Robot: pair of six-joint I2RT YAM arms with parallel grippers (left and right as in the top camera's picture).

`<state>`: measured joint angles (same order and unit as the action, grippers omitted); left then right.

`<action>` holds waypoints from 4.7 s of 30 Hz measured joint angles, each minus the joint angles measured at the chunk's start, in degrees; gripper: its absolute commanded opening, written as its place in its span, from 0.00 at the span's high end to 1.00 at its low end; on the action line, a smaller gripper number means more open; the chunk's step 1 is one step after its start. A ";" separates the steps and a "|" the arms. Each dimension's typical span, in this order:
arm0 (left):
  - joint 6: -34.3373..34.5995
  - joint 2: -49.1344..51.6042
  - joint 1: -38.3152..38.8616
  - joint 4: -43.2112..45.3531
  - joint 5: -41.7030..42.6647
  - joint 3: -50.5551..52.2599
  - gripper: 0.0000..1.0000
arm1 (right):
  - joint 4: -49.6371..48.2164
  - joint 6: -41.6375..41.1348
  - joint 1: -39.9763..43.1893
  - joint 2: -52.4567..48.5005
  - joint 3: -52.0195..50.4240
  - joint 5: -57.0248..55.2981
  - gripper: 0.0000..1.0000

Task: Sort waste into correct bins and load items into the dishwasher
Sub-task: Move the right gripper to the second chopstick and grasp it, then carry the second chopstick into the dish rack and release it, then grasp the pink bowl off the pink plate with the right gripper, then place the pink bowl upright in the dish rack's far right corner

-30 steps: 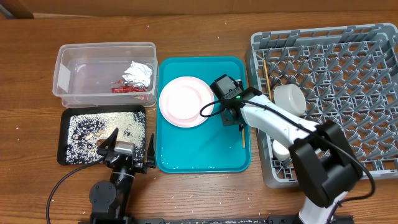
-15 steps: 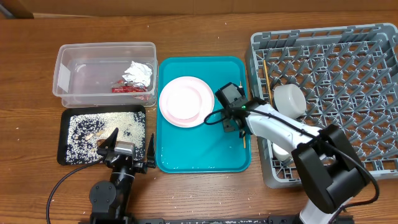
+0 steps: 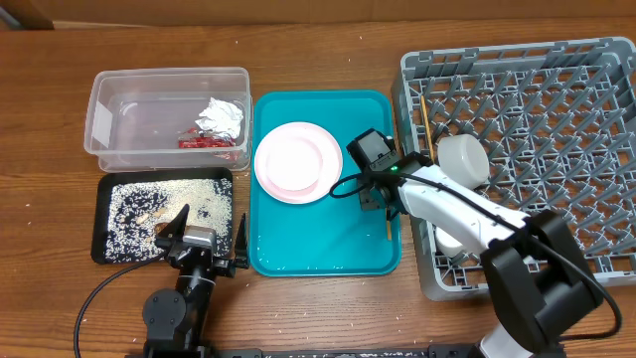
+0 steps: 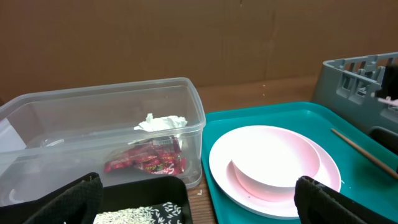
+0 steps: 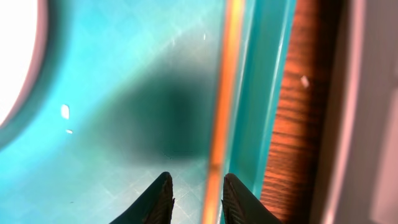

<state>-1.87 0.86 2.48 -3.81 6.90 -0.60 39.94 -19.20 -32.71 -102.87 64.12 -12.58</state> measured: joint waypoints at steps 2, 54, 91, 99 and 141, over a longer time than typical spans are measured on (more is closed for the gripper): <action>0.00 0.00 0.00 0.00 -0.02 0.00 0.00 | 0.13 0.00 0.04 0.50 0.11 -0.66 0.71; 0.00 0.00 0.00 0.02 -0.02 0.00 0.00 | 16.98 5.44 2.03 5.27 21.42 -0.66 0.96; 0.00 0.00 0.00 0.00 0.00 0.00 0.00 | -0.22 -3.56 -3.45 -4.94 20.72 14.47 0.42; 0.00 0.00 0.00 0.00 -0.02 0.00 0.00 | -1.31 -12.02 -2.99 -15.39 20.61 16.20 0.96; 0.00 0.00 0.00 0.02 0.00 0.00 0.00 | 20.24 -20.22 26.67 7.98 4.55 -50.97 0.96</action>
<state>-1.87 0.86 2.48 -3.79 6.90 -0.60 60.18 -39.42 -6.04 -94.89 68.66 -63.55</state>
